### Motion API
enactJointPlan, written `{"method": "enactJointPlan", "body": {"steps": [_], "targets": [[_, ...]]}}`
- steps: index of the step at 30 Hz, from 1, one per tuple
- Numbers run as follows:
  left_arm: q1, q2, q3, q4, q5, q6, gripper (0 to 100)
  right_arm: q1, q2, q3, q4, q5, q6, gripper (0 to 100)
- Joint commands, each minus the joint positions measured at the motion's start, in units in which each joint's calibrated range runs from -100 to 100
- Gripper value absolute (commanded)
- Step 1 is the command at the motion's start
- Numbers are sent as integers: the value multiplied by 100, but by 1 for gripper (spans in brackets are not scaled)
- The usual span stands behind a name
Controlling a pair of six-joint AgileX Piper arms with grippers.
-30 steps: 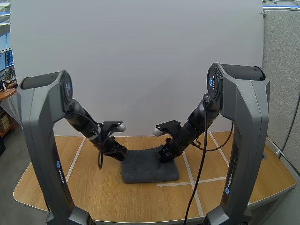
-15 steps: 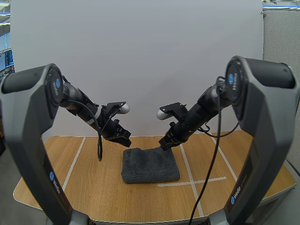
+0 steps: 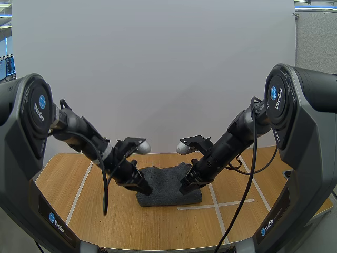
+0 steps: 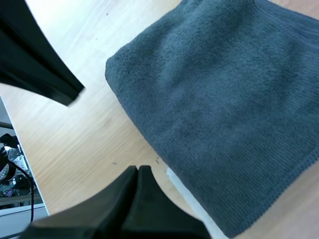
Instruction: Fold the towel
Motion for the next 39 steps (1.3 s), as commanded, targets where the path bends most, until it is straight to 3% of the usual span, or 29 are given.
{"method": "enactJointPlan", "body": {"steps": [1, 4, 8, 26, 33, 39], "targets": [[-354, 261, 362, -289, -1300, 271, 0, 207, -52, 78, 252, -539, -134, 0], [-472, 534, 362, -299, -1905, 271, 0, 339, -52, 78, 252, -784, -134, 0], [-472, 834, 362, -299, -2277, 271, 0, 391, -25, 78, 252, -1321, -134, 0], [-472, 1573, 362, -302, -2883, 319, 0, 391, 1531, 78, 331, -1773, -239, 0], [-457, 1580, 322, -350, -2581, 356, 0, 391, 1483, 78, 331, -1729, -259, 0], [-449, 907, 275, -311, -1863, 356, 0, 391, 647, 78, 294, -1056, -218, 0]]}}
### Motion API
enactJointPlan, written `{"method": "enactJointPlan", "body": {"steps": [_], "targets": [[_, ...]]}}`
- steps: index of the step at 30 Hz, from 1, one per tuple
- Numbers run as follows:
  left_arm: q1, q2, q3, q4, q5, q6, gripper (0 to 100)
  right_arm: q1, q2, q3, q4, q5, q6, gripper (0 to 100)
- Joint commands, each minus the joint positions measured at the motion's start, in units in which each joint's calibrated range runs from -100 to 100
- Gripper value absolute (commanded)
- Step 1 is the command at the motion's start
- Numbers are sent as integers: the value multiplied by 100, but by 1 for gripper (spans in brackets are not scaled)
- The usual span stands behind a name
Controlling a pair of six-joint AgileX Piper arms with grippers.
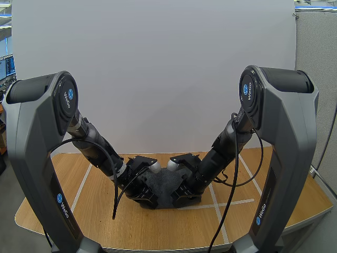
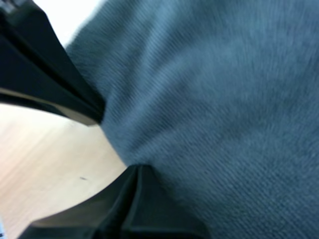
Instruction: Fold the towel
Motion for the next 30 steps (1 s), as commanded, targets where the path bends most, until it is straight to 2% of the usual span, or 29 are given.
{"method": "enactJointPlan", "body": {"steps": [1, 5, 10, 15, 19, 30], "targets": [[-2, -762, -52, 69, 584, 30, 0, -7, -886, 16, -114, 428, 34, 0], [-2, -1263, -52, 84, 595, 30, 0, -86, -1293, 16, -283, 428, 85, 0], [17, -1256, -52, 478, 256, -163, 0, -334, -1241, 16, -487, 408, 85, 0], [163, -995, -52, 489, -82, -163, 0, -555, -998, 16, -545, 286, -36, 0], [255, -597, -52, 478, -101, -58, 0, -570, -597, 16, -545, 247, -114, 0], [255, 250, -52, 9, -467, 288, 0, -576, 327, 16, -434, -232, -261, 0]]}}
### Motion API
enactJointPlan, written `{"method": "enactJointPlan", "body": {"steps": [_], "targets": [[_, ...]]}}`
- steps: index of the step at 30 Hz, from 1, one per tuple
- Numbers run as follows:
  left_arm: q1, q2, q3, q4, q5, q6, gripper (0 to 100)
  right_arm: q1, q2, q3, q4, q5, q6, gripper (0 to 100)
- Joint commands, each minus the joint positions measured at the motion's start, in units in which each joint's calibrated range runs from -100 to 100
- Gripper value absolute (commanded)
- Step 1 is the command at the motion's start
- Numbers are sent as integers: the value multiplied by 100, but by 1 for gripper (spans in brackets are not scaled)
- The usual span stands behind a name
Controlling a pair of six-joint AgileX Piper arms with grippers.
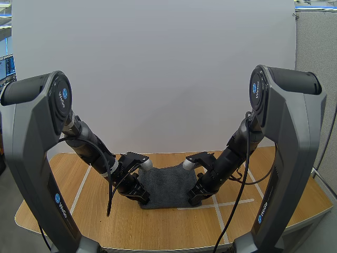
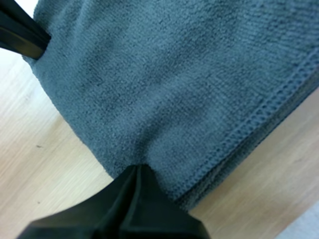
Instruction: Fold the towel
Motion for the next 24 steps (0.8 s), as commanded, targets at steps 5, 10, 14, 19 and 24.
{"method": "enactJointPlan", "body": {"steps": [5, 10, 14, 19, 24], "targets": [[-12, -113, 24, -171, 238, 197, 0, -26, -202, 2, 217, 400, -98, 0], [16, -1231, 12, -157, 373, 132, 0, -43, -1289, -9, 167, 624, -4, 0], [157, -1957, 12, -157, 677, 25, 0, -136, -2022, -9, 90, 646, 149, 0], [653, -2476, 12, -157, 1113, -286, 7, -348, -2545, -9, 90, 955, 233, 0], [1217, -2306, 12, -247, 1662, -176, 66, -556, -2882, -9, 229, 1668, 248, 0]]}}
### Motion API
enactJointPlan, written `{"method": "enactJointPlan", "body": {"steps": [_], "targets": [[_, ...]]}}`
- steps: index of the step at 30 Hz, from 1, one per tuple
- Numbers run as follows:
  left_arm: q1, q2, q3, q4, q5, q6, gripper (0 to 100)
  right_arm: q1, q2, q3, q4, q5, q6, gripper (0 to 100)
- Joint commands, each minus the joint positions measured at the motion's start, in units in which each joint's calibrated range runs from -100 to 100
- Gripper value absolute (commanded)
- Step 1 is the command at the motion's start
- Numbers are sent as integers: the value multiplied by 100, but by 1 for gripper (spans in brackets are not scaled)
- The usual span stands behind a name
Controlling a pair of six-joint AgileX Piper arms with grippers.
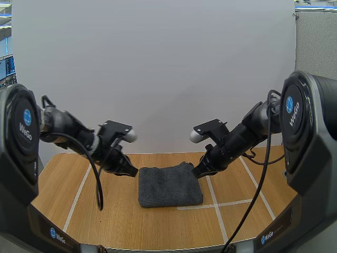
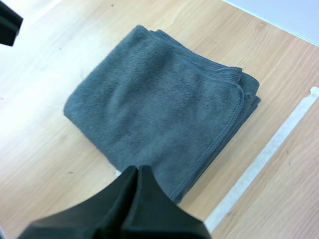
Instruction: Fold the towel
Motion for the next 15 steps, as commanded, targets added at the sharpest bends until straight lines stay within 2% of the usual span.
{"method": "enactJointPlan", "body": {"steps": [1, 2, 3, 9, 15], "targets": [[810, 104, 12, -167, 978, 60, 82, -271, -499, -10, 121, 984, 47, 0], [885, 162, 12, -233, 1064, 91, 94, -300, -551, -10, 135, 1089, 58, 0], [926, 247, 7, -306, 1115, 99, 100, -310, -599, -10, 149, 1159, 71, 0], [951, 746, -120, -447, 1247, 99, 100, -316, -823, -10, 240, 1444, 199, 0], [951, 2247, -792, -637, 1318, 120, 100, -316, -1297, -10, -75, 1540, 531, 0]]}}
